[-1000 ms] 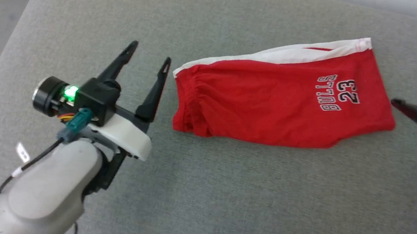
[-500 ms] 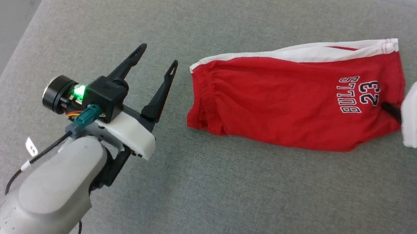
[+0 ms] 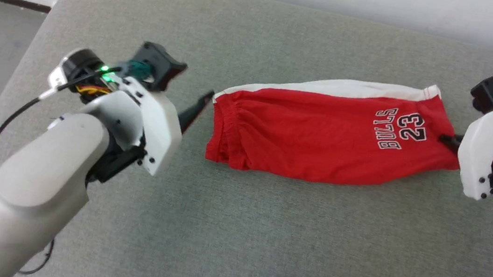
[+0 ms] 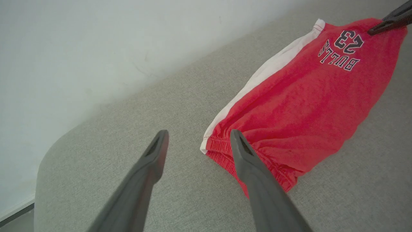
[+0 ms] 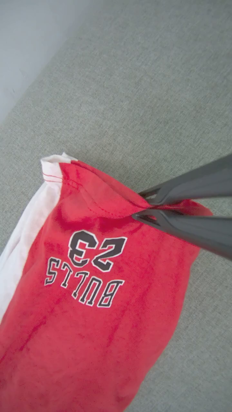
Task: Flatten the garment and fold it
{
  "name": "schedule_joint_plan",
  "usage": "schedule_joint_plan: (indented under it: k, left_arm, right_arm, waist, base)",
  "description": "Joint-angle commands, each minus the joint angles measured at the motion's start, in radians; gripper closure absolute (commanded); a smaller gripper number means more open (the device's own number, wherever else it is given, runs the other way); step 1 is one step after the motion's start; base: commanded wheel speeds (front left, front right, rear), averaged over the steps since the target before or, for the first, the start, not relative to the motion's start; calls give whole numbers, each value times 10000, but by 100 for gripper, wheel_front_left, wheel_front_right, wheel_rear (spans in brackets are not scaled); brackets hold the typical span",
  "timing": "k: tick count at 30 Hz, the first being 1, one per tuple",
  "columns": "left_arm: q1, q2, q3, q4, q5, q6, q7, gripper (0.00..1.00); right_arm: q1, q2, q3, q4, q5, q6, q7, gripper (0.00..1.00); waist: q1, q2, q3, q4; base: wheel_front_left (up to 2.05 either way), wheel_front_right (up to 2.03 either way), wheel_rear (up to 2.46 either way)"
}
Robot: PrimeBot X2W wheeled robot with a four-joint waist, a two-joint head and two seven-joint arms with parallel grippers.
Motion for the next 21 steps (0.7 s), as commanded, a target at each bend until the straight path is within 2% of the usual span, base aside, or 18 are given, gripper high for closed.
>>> schedule_joint_plan:
  k: [1,4,8,16,21]
  left_arm:
    - [-181,-5,-359,-102,-404,-236,796,0]
    - [-321,41,-973,-201,-874,-400,1933,0]
    - [-426,-141,-1656,26,-1506,-459,2880,0]
    - [-516,-1262,-2116,2189,-2522,-474,3079,0]
    - [-496,-1417,-2887,2857,-2807,-475,3348,0]
  right_arm:
    - [261,-57,59,-165,-118,-9,-102,100]
    - [351,-38,100,-285,-179,-9,-195,100]
    - [353,88,156,-354,-318,-9,-267,100]
    - [181,521,261,-333,-468,-9,-383,100]
    - [128,647,321,-315,-555,-9,-427,100]
  waist:
    - [0,-1,-202,-239]
    - [0,-1,-174,-362]
    - [0,-1,1,-526]
    - [0,-1,395,-866]
    - [0,-1,479,-1017]
  base:
    - [0,0,0]
    - [0,0,0]
    - [0,0,0]
    - [0,0,0]
    - [0,0,0]
